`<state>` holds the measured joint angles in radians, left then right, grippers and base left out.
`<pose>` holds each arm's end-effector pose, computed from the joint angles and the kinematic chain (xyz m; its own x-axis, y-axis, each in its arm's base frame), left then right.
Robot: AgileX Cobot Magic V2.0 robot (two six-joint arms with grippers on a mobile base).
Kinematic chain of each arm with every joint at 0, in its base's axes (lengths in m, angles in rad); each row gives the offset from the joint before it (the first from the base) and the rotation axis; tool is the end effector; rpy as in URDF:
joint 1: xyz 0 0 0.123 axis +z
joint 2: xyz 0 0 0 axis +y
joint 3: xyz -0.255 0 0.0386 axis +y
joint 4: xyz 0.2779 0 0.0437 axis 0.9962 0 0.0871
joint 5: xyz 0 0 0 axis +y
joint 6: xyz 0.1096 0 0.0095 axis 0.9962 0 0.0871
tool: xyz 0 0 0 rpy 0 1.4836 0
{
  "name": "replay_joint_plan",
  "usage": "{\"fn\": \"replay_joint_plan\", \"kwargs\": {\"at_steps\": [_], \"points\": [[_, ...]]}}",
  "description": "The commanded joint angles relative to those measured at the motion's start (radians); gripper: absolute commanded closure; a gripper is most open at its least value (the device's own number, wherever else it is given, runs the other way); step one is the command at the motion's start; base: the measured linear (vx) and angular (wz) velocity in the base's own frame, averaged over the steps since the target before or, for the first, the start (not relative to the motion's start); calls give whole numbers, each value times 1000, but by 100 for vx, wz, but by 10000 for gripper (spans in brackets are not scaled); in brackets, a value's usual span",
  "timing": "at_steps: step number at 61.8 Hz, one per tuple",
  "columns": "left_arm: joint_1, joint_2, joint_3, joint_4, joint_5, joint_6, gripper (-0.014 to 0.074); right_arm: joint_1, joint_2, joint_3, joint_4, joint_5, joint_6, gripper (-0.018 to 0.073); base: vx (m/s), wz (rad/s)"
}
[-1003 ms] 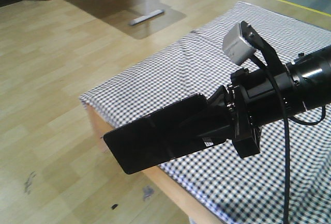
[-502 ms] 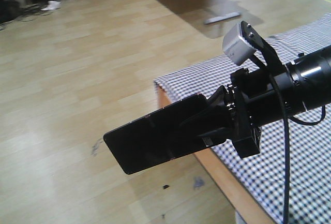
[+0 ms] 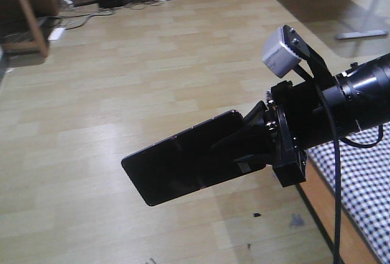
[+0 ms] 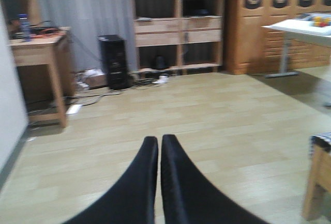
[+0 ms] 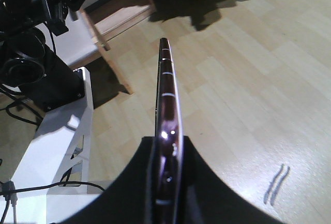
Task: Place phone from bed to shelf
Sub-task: 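Hold the phone in the right gripper while the base turns away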
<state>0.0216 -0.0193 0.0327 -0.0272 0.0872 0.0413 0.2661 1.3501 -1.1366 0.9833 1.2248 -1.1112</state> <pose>0.1327 0.0026 0.1951 -0.0136 0.0139 -0.9998 -0.0190 0.9997 0.0142 0.2594 0.1600 0.3025 -0.4025 -0.4948 -0.7702 -0.9138 0.2680 0.3053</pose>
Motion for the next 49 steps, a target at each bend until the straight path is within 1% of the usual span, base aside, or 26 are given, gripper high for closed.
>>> {"fn": "replay_joint_plan", "kwargs": {"at_steps": [1,11,22,49], "points": [[-5,-7,-25,-10,-72,-9,595,0,-33,-23,72,62,-3,561,-14,54],[-5,-7,-25,-10,-72,-9,595,0,-33,-23,72,62,-3,561,-11,43],[-5,-7,-25,-10,-72,-9,595,0,-33,-23,71,62,-3,561,-7,25],[-5,-7,-25,-10,-72,-9,595,0,-33,-23,71,62,-3,561,0,4]]}}
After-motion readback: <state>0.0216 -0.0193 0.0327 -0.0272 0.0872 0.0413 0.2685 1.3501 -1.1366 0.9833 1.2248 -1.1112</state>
